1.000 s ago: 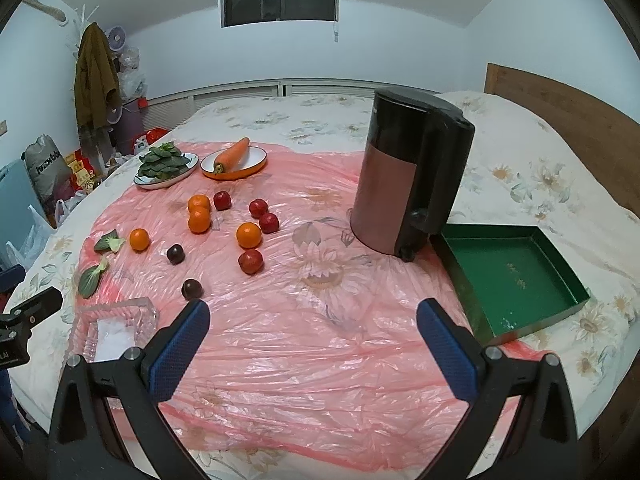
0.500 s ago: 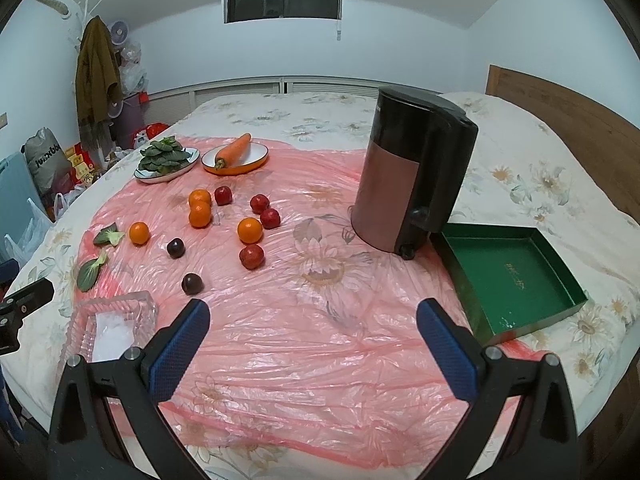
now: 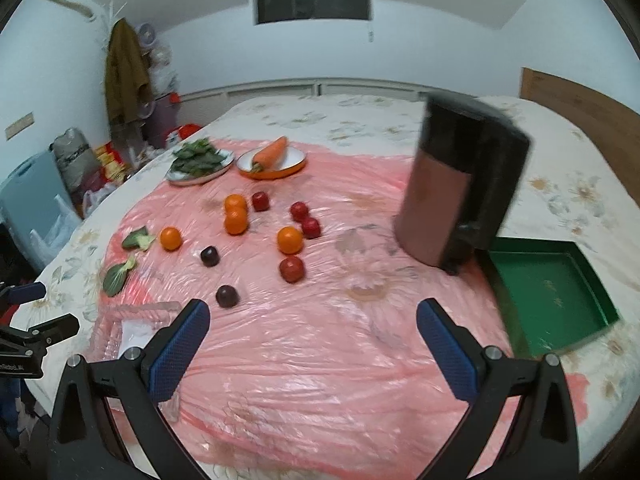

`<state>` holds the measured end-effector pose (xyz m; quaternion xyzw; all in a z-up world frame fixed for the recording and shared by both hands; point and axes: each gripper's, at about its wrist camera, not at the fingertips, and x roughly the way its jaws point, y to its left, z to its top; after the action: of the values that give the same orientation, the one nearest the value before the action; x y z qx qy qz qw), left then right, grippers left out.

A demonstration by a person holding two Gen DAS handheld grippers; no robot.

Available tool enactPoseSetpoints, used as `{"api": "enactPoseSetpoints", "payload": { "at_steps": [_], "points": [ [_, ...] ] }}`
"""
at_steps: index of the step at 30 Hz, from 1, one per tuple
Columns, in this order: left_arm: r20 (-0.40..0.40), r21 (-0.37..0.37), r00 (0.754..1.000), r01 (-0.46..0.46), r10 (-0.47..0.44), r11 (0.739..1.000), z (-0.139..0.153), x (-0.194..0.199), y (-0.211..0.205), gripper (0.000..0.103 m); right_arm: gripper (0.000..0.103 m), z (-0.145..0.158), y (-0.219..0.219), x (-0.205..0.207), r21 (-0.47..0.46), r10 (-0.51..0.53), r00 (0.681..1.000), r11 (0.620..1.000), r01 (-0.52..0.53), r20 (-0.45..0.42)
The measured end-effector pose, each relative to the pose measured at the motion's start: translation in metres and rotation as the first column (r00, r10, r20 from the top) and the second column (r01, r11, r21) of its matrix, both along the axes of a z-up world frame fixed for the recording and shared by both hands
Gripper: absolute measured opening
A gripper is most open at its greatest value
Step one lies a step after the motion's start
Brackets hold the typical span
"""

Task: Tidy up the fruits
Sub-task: 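Grasp the dark plum with the left tool while the right tool grasps a red apple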

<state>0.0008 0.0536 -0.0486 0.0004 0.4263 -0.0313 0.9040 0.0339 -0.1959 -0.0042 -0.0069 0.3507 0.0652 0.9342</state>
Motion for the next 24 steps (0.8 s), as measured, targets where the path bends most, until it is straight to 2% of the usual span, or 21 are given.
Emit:
{"api": "enactPoseSetpoints", "payload": {
  "at_steps": [6, 8, 10, 14, 15, 17, 18, 20, 24],
  "points": [
    [-0.022, -0.033, 0.999, 0.047, -0.048, 0.998, -0.009, 0.018, -0.02, 0.102, 0.103, -0.025, 0.006, 0.036, 0.037, 0.084, 0.996, 0.996, -0.082, -0.041],
    [-0.025, -0.055, 0.996, 0.079, -0.08, 0.995, -0.01, 0.032, -0.034, 0.098, 0.103, -0.031, 0.008, 0.049, 0.037, 0.108, 0.993, 0.994, -0.106, -0.057],
    [-0.031, -0.073, 0.993, 0.109, -0.111, 0.991, -0.012, 0.046, -0.047, 0.083, 0.103, -0.039, 0.009, 0.064, 0.036, 0.14, 0.987, 0.99, -0.137, -0.08],
    [-0.061, -0.1, 0.986, 0.146, -0.152, 0.984, -0.027, 0.08, -0.066, 0.07, 0.103, -0.056, 0.013, 0.093, 0.052, 0.202, 0.972, 0.979, -0.197, -0.12],
    [-0.069, -0.104, 0.985, 0.152, -0.16, 0.983, -0.031, 0.086, -0.068, 0.067, 0.099, -0.059, 0.014, 0.1, 0.054, 0.214, 0.968, 0.976, -0.209, -0.128],
    [-0.103, -0.123, 0.979, 0.162, -0.175, 0.979, -0.043, 0.1, -0.074, 0.051, 0.083, -0.068, 0.017, 0.114, 0.064, 0.243, 0.959, 0.97, -0.236, -0.144],
    [-0.117, -0.13, 0.977, 0.165, -0.181, 0.978, -0.047, 0.105, -0.075, 0.048, 0.08, -0.072, 0.018, 0.121, 0.071, 0.256, 0.955, 0.966, -0.248, -0.152],
    [-0.135, -0.134, 0.972, 0.173, -0.191, 0.976, -0.056, 0.114, -0.08, 0.046, 0.071, -0.081, 0.02, 0.133, 0.081, 0.281, 0.945, 0.959, -0.271, -0.168],
    [-0.151, -0.132, 0.967, 0.185, -0.204, 0.974, -0.064, 0.125, -0.087, 0.046, 0.061, -0.095, 0.022, 0.153, 0.094, 0.31, 0.932, 0.95, -0.297, -0.19]
  ]
}}
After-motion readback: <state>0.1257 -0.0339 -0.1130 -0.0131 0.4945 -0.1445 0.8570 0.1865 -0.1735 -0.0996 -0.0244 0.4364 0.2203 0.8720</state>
